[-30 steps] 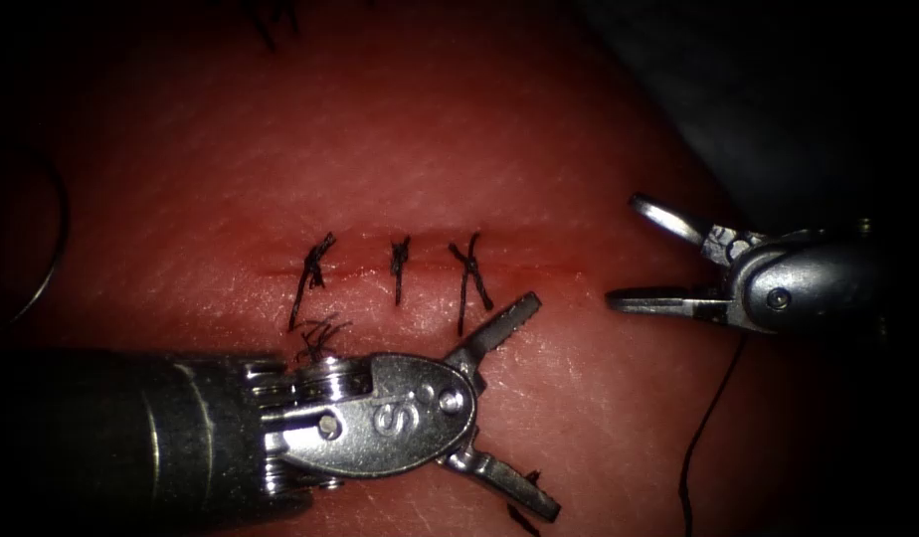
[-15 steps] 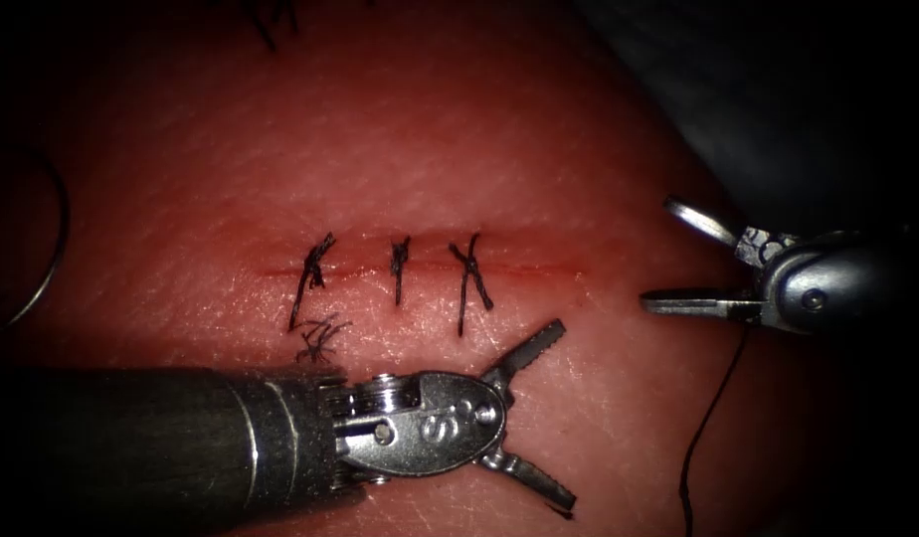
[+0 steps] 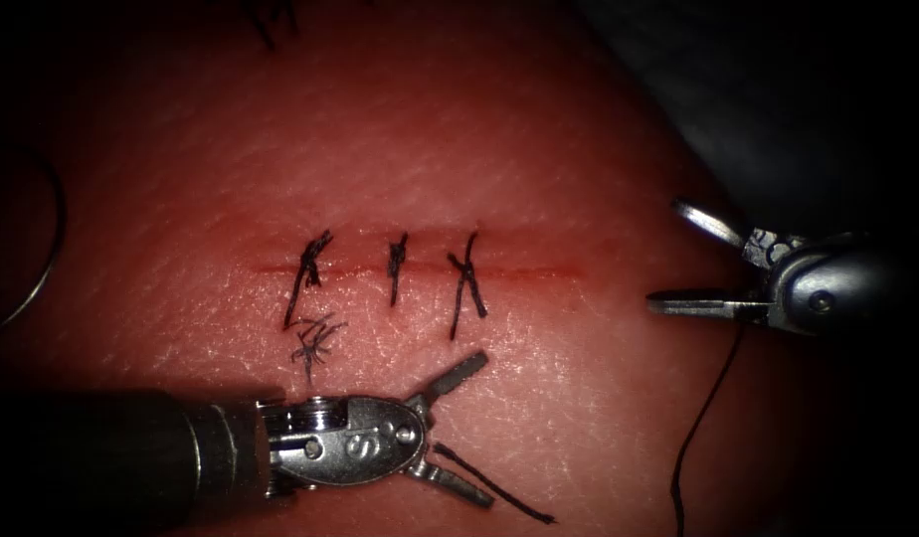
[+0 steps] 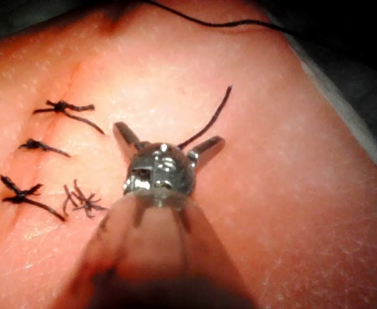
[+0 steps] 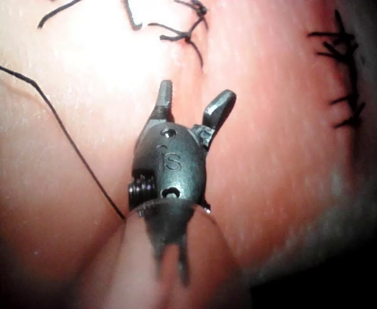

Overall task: Wound Closure
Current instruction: Drop the suture end from the left gripper

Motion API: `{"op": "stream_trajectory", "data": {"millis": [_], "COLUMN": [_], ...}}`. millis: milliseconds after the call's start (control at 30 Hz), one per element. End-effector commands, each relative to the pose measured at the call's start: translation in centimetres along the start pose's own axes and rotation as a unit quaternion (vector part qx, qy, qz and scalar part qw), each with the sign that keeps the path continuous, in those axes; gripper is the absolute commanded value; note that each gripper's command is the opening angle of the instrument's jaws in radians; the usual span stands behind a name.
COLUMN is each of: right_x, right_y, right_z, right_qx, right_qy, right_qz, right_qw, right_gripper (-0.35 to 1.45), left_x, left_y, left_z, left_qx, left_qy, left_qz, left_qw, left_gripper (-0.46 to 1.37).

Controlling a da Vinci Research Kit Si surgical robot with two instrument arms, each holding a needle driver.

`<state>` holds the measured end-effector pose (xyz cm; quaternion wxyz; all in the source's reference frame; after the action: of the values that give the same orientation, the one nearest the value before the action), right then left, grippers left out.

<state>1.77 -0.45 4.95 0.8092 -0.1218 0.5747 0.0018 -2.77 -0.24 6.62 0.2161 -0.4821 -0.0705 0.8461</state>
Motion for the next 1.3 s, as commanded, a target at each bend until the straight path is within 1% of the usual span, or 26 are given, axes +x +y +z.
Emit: {"op": "stream_trajectory", "data": {"millis": [33,100,133,267,333,467,533,600,667,700,767,867,933,1067,1167,1200,1300], "right_x": [0.0,0.0,0.0,0.0,0.01,0.02,0.02,0.03,0.03,0.03,0.03,0.03,0.03,0.03,0.05,0.06,0.06], "right_y": [0.0,0.0,0.0,0.0,0.0,-0.02,-0.02,-0.02,-0.02,-0.03,-0.03,-0.03,-0.03,-0.03,-0.05,-0.06,-0.06], "right_z": [0.0,0.01,0.01,0.03,0.04,0.06,0.08,0.08,0.09,0.1,0.1,0.1,0.1,0.1,0.1,0.11,0.12], "right_qx": [0.001,0.001,0.001,0.0,-0.001,-0.002,-0.003,-0.003,-0.003,-0.003,-0.003,-0.003,-0.003,-0.004,-0.005,-0.005,-0.006], "right_qy": [0.0,-0.001,-0.001,-0.001,-0.002,-0.003,-0.003,-0.003,-0.004,-0.004,-0.004,-0.004,-0.004,-0.004,-0.004,-0.004,-0.005], "right_qz": [0.0,0.0,0.0,0.0,0.0,0.0,0.0,0.0,0.0,0.0,0.0,0.0,0.0,0.006,0.015,0.018,0.018], "right_qw": [1.0,1.0,1.0,1.0,1.0,1.0,1.0,1.0,1.0,1.0,1.0,1.0,1.0,1.0,1.0,1.0,1.0], "right_gripper": [1.08,1.08,1.08,1.11,1.13,1.22,1.25,1.25,1.27,1.27,1.27,1.27,1.27,1.3,1.29,1.29,1.29], "left_x": [0.0,0.0,0.0,0.03,0.05,0.16,0.27,0.33,0.49,0.53,0.66,0.83,0.91,0.97,0.97,0.97,0.96], "left_y": [0.0,0.01,0.02,0.07,0.07,0.08,0.07,0.06,0.02,0.01,-0.04,-0.13,-0.21,-0.36,-0.45,-0.48,-0.54], "left_z": [-0.06,-0.17,-0.19,-0.42,-0.46,-0.56,-0.61,-0.64,-0.73,-0.75,-0.83,-0.93,-0.99,-1.1,-1.2,-1.25,-1.35], "left_qx": [0.0,0.001,0.001,-0.002,-0.003,-0.005,-0.008,-0.008,-0.011,-0.012,-0.014,-0.016,-0.015,0.001,0.013,0.022,0.04], "left_qy": [0.0,-0.001,-0.001,-0.002,-0.002,-0.003,-0.005,-0.005,-0.002,-0.001,0.003,0.013,0.02,0.02,0.015,0.013,0.008], "left_qz": [0.0,0.0,0.0,-0.002,-0.002,-0.006,-0.01,-0.013,-0.019,-0.021,-0.018,-0.018,-0.017,-0.018,-0.02,-0.018,-0.037], "left_qw": [1.0,1.0,1.0,1.0,1.0,1.0,0.9999,0.9999,0.9997,0.9997,0.9997,0.9996,0.9995,0.9996,0.9996,0.9995,0.9985], "left_gripper": [0.99,1.0,1.0,1.0,1.0,1.03,1.1,1.12,1.14,1.15,1.19,1.2,1.21,1.21,1.2,1.19,1.16]}}
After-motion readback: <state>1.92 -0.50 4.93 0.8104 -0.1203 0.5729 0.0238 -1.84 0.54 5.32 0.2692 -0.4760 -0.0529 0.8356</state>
